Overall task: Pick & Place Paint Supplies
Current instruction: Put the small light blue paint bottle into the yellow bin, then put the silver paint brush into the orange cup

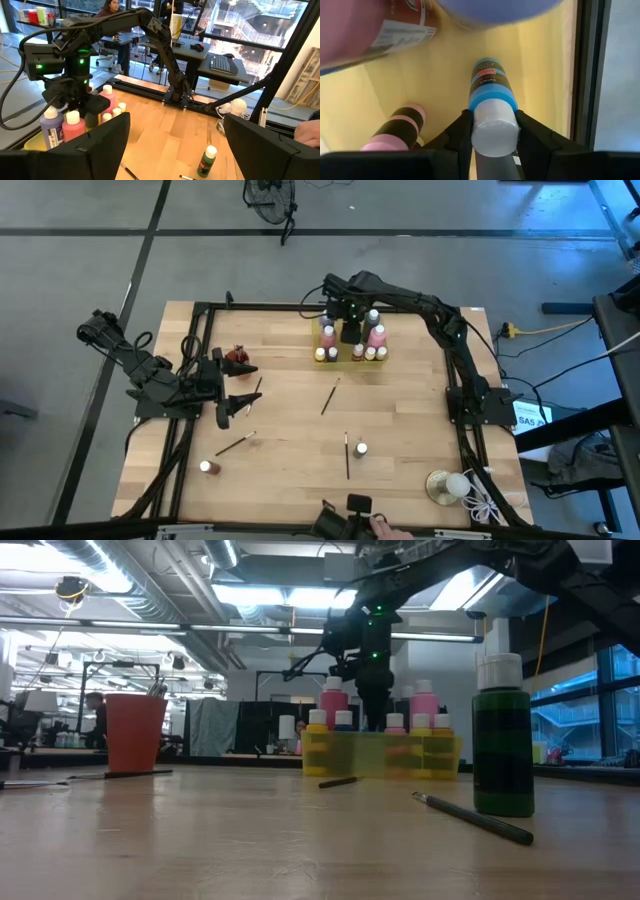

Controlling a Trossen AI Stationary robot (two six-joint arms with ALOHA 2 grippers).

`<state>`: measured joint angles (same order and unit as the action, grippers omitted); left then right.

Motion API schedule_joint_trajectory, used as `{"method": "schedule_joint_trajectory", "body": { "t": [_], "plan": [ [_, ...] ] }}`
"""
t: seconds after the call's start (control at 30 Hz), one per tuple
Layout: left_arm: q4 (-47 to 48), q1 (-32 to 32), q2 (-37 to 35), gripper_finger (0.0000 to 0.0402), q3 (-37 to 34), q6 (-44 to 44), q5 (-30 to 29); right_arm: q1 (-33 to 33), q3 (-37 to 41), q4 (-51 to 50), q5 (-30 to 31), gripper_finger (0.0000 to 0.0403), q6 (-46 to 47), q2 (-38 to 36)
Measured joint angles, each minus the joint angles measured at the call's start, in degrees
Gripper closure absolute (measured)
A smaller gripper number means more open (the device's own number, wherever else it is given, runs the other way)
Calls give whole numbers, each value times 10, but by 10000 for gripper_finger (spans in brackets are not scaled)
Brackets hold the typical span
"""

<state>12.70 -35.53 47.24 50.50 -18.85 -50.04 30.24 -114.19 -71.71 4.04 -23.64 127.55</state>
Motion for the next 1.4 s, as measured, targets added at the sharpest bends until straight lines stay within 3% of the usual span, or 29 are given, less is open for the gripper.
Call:
{"method": "schedule_joint_trajectory", "body": {
  "t": [0.37, 0.7, 1.4],
  "plan": [
    [0, 0, 0, 84, 0, 10, 0, 6, 0, -6, 6, 277, 0, 3],
    [0, 0, 0, 84, 0, 10, 0, 6, 0, -5, 4, 234, 0, 3],
    [0, 0, 0, 84, 0, 11, 0, 4, -12, -16, 25, 188, 29, -2]
  ]
}}
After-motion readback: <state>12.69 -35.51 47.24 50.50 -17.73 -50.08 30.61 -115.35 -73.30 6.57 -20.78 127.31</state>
